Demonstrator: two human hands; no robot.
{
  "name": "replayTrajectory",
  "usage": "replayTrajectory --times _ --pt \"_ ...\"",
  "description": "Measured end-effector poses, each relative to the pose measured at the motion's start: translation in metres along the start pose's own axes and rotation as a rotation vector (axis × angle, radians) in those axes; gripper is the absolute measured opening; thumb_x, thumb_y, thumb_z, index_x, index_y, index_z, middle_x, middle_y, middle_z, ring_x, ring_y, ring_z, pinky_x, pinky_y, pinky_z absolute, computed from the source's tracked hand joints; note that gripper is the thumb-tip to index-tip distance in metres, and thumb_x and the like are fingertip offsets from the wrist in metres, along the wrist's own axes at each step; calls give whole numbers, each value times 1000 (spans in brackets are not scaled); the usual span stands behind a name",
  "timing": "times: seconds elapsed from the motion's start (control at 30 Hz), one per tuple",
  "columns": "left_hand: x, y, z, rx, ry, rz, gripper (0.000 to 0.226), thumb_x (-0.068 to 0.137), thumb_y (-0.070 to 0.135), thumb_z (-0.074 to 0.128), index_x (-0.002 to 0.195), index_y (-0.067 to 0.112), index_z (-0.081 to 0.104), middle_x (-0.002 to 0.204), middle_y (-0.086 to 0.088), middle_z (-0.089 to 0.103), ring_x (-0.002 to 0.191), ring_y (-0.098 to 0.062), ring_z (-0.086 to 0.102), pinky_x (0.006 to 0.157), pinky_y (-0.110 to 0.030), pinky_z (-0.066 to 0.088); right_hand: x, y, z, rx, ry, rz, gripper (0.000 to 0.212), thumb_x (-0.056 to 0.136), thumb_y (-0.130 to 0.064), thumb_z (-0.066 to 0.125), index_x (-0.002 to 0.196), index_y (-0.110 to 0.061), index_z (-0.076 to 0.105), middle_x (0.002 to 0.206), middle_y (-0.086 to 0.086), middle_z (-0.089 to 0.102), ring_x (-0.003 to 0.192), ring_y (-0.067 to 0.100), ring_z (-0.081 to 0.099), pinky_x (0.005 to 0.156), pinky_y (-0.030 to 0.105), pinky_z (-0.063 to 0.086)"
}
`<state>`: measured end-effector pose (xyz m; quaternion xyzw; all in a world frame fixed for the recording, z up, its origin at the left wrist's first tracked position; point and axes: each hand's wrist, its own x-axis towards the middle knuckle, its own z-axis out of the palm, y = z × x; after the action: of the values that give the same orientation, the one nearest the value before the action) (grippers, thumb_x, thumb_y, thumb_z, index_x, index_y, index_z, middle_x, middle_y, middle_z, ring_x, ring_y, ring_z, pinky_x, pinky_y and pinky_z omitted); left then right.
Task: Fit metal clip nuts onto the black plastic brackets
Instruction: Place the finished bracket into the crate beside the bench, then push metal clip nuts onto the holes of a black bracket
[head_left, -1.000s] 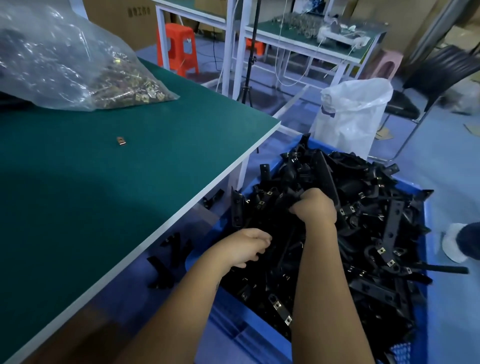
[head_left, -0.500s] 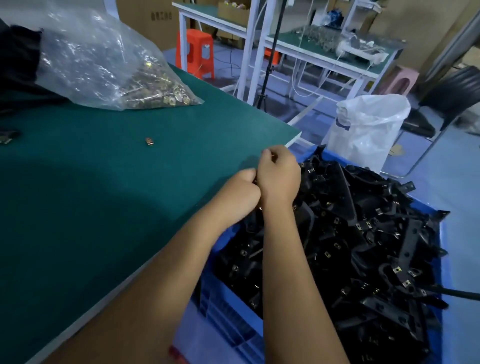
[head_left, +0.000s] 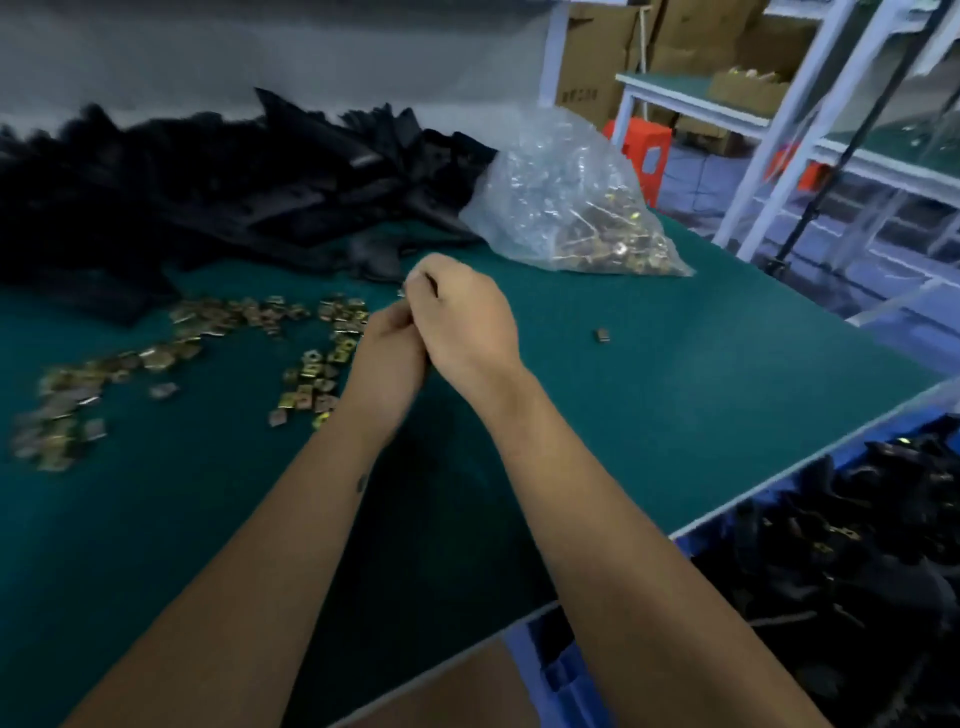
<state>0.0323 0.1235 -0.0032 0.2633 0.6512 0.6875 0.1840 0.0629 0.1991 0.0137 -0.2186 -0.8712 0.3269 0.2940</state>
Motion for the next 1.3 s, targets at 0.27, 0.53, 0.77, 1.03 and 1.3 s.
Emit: replayTrajectory --times 0.27,0.53,0.77,1.03,1.3 --pt "11 -17 -116 114 311 -4 35 94 -2 39 79 12 67 67 4 63 63 -9 56 58 -25 46 30 -42 101 -61 -60 -211 17 95 -22 50 93 -16 66 96 -1 59 91 18 51 76 36 44" --pt "31 -21 -128 -111 512 -140 29 99 3 44 81 13 64 57 5 59 47 -5 52 48 -20 48 61 -3 95 -227 138 24 23 92 -16 54 111 -19 66 124 8 51 113 32 45 99 39 33" --pt "35 -23 -125 -26 491 -126 30 98 3 44 82 15 66 60 8 60 49 -1 53 51 -16 48 67 7 98 -289 -34 175 20 92 -17 58 90 -28 74 122 0 56 121 29 40 99 40 27" --pt "32 -16 -128 -194 479 -119 27 98 1 45 84 11 66 64 2 64 59 -10 59 59 -22 54 49 -3 91 162 245 -102 34 83 16 45 76 -10 66 99 3 56 88 14 51 72 5 33" --pt "29 -7 -142 -552 350 -15 24 102 26 52 119 13 63 117 -11 70 101 -22 69 85 -38 59 33 -34 105 168 306 -590 26 71 17 55 64 -6 66 102 2 75 112 21 60 101 29 32"
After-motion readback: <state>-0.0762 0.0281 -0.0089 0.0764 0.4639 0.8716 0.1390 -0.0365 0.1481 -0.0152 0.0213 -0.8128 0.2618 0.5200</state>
